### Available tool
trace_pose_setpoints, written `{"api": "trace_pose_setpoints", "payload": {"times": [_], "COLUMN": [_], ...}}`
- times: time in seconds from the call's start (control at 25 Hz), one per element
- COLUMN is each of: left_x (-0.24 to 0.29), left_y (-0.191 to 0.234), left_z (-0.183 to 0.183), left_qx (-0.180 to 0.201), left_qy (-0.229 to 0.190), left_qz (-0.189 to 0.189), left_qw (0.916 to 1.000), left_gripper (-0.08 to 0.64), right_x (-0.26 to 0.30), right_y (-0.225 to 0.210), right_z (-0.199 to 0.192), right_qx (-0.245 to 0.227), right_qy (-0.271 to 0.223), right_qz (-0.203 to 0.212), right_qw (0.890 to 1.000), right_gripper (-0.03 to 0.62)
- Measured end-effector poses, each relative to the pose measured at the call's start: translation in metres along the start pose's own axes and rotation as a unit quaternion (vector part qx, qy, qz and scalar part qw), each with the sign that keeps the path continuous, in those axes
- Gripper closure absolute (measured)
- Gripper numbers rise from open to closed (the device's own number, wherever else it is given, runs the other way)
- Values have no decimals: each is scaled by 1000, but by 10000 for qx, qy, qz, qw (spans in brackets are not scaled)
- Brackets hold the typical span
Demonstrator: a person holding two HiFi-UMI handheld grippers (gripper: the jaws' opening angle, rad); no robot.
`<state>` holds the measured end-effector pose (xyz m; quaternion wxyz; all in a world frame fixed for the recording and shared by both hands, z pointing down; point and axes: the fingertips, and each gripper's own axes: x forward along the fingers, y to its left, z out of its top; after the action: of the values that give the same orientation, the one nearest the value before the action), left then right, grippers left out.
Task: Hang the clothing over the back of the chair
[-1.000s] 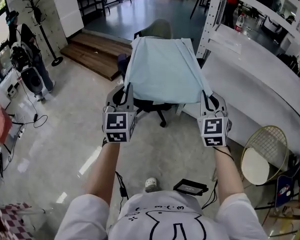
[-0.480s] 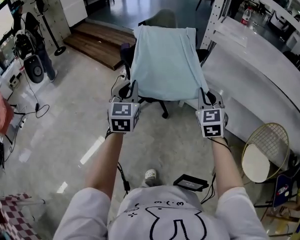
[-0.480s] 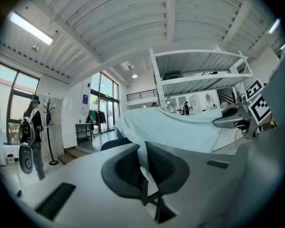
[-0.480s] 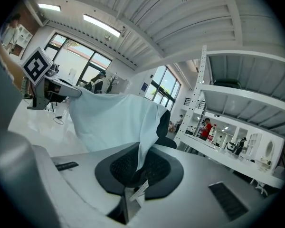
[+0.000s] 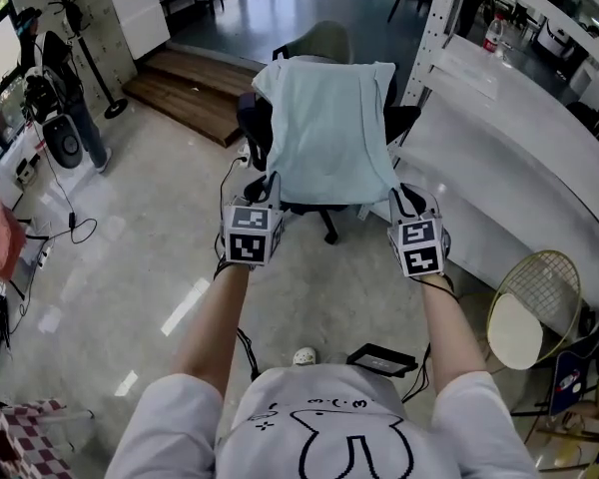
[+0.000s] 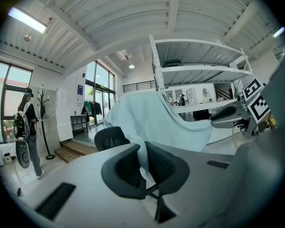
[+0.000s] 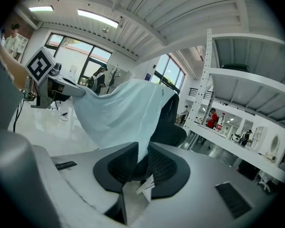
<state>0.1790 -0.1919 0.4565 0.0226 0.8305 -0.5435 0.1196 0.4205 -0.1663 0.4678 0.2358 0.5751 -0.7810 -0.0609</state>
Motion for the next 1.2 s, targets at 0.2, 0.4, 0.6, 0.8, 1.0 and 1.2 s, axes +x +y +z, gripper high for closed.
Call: {"api": "trace_pose_setpoints", "payload": {"times": [0.2,0.4,0.6,0.8,1.0,1.2], "left_x": [21,38,66,91,93,75], "left_y": [9,13,12,17,20,9], "left_z": [-12,-17,-28,-30,-17,-10], "left_qx": [4,-147,-274,-458,-461,-407], "left_qy": [181,201,351,377,196,-2], "left_qz": [-72,-119,-242,-252,-282,-382], "left_qw": [9998,9996,9987,9979,9983,9984], "left_gripper": [526,521,403,303,240,233], "right_x": [19,33,57,85,91,70], "right_y": [6,5,1,-6,-6,1], "right_z": [-5,-7,-9,-1,16,24], "right_qx": [34,25,16,-19,-78,-77], "right_qy": [100,79,33,-76,-306,-537], "right_qz": [7,23,123,250,246,187], "right_qw": [9999,10000,9999,9997,9992,9984], "right_gripper": [548,546,546,545,545,581]}}
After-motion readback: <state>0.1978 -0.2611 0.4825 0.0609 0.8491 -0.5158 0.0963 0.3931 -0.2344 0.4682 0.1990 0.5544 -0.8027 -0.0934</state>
